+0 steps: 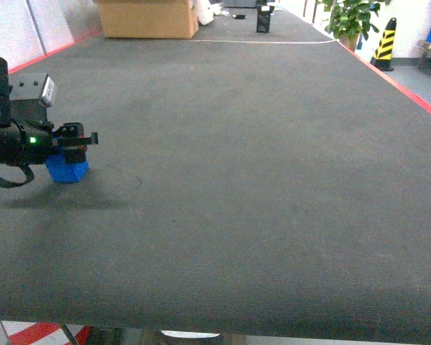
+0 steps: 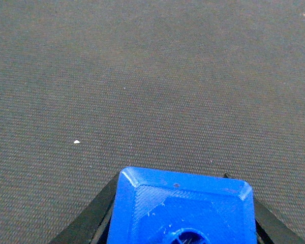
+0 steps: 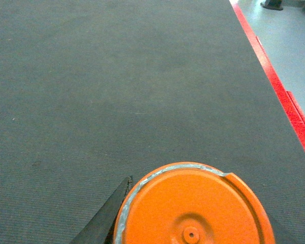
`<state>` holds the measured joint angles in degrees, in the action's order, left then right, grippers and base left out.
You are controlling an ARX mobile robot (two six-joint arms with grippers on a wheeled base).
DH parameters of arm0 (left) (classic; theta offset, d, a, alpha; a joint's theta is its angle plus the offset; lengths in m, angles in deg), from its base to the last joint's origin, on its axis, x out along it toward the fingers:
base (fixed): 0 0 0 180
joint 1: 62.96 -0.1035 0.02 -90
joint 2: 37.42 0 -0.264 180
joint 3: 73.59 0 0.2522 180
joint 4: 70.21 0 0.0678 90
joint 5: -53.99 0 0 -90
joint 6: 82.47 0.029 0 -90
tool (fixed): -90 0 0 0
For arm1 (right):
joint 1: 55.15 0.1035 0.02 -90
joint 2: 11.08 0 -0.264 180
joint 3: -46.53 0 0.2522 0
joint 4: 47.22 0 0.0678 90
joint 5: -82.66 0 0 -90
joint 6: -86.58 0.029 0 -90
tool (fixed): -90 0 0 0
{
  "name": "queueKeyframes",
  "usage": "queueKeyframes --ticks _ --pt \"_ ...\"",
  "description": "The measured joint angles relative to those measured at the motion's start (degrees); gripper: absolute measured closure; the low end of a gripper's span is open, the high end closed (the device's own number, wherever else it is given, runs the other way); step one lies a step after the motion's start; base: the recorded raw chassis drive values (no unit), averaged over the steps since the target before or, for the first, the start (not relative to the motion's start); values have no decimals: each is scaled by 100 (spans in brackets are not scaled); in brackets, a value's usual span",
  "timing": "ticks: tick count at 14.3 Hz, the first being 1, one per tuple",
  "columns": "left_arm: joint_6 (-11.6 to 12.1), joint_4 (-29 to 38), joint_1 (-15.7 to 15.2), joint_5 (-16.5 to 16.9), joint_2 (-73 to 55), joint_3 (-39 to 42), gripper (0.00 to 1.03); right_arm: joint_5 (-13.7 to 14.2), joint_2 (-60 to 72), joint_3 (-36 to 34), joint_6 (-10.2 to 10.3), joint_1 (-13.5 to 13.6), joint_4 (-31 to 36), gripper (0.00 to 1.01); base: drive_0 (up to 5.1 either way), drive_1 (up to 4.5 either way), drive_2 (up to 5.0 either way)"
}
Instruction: Sort blue parts and orange caps into right shelf containers
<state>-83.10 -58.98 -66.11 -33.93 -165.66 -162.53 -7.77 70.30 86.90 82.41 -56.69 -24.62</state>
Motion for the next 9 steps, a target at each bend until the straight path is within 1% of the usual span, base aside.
queueKeyframes --ticks 1,2,3,4,5,9 --pt "782 1008 42 -337 1276 1484 57 0 0 0 0 0 0 56 0 0 0" --pt "1010 1725 -44 -170 3727 3580 57 0 0 0 0 0 -2 56 0 0 0" --pt "1016 1620 -31 -302 4935 4621 58 0 0 0 0 0 -2 56 0 0 0" --pt "1016 1547 -31 -339 5624 5261 58 2 0 0 0 0 -7 56 0 0 0" --pt "1016 1537 -31 -348 5792 5388 58 2 0 0 0 0 4 56 0 0 0" --pt "1016 1569 -31 -358 5777 5329 58 2 0 0 0 0 0 57 0 0 0"
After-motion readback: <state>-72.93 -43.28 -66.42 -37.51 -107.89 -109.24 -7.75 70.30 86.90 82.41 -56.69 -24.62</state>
